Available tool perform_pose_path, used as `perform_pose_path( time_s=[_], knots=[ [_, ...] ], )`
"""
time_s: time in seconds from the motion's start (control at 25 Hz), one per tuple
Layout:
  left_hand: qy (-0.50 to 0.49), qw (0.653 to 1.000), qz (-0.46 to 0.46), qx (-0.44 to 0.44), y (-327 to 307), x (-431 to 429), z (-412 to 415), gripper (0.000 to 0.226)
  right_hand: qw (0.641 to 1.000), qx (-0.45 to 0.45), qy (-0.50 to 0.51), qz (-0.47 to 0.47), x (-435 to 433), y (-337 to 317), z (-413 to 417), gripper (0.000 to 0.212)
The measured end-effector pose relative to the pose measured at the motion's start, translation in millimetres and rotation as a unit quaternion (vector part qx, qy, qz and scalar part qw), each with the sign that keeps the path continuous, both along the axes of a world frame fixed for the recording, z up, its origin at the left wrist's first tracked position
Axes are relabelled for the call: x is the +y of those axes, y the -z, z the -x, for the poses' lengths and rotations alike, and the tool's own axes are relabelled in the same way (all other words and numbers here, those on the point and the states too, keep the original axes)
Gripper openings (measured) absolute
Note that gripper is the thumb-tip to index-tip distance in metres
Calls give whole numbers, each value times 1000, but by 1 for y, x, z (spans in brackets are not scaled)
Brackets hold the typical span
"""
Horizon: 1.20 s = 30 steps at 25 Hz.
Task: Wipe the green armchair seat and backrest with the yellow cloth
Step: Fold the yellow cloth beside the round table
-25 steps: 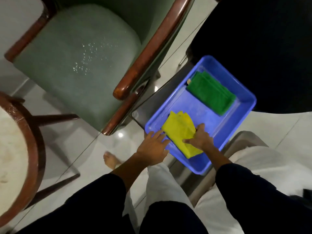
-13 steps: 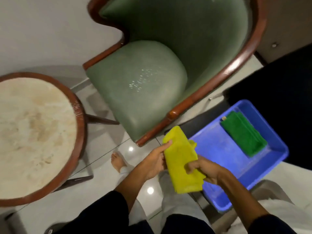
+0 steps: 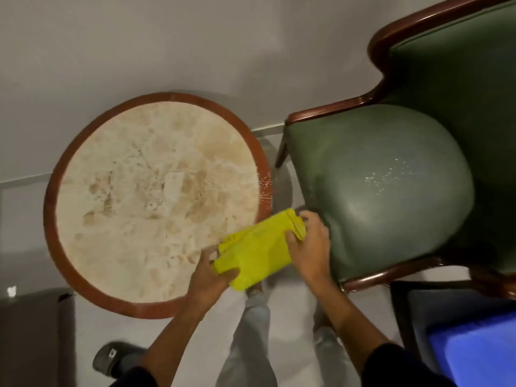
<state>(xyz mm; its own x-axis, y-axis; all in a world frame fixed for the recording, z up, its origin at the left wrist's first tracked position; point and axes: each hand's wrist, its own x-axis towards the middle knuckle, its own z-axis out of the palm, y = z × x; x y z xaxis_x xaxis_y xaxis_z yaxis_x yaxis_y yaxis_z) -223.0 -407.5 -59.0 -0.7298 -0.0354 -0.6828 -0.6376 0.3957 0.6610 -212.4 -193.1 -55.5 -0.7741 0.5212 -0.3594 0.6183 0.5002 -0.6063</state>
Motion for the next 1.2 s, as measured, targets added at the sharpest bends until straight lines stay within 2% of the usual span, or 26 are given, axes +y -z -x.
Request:
perform_pose_path(
  time_s=[0.04,0.08,0.12,0.16,0.24,0.32,0.4,0.52,0.6,0.68,0.8,0.84,0.92,0.96,1.0,1.04,1.08,1.12,1.16,1.2],
  knots=[
    [61,988,111,86,17,-18,13,63,996,-11,-19,-92,-26,17,13,58],
    [125,945,241,181,32,-36,26,59,991,-30,-25,-127,-54,32,18,68],
    [174,888,341,255,43,-51,46,55,992,-48,-26,-118,-81,44,20,76],
    [209,851,390,284,53,-62,67,54,994,-63,-18,-87,-103,54,22,83],
    [263,808,440,290,72,-75,107,54,995,-81,11,-60,-124,72,41,91],
    [275,795,465,277,91,-80,130,58,993,-70,29,-95,-114,84,73,92],
    [267,790,468,292,109,-89,136,62,986,-45,-12,-160,-93,93,111,88],
    [255,761,487,344,121,-98,135,63,968,-19,-118,-219,-74,102,191,79],
    [241,758,485,364,120,-96,135,59,959,-12,-177,-220,-84,99,244,77],
    [208,774,461,381,116,-92,136,51,927,22,-297,-228,-103,98,259,75],
    [108,860,353,354,109,-91,139,47,833,139,-500,-192,-114,103,194,75],
    [84,876,328,344,107,-91,140,49,799,166,-555,-161,-110,104,167,74],
    [93,873,339,339,103,-89,142,50,743,203,-627,-117,-97,104,125,73],
    [114,866,346,343,98,-85,143,49,734,210,-636,-114,-88,102,111,73],
    [144,863,339,345,92,-79,145,50,748,207,-618,-125,-79,99,100,74],
    [189,860,320,350,85,-71,146,52,789,194,-566,-143,-71,95,89,76],
    [251,848,297,360,79,-61,146,54,848,160,-478,-164,-63,90,77,79],
    [322,825,278,372,74,-50,144,55,910,97,-360,-181,-56,85,63,85],
    [391,795,265,380,70,-39,140,57,957,2,-228,-182,-50,80,48,93],
    [443,770,259,379,67,-29,135,60,978,-103,-110,-148,-46,75,36,100]
  ],
)
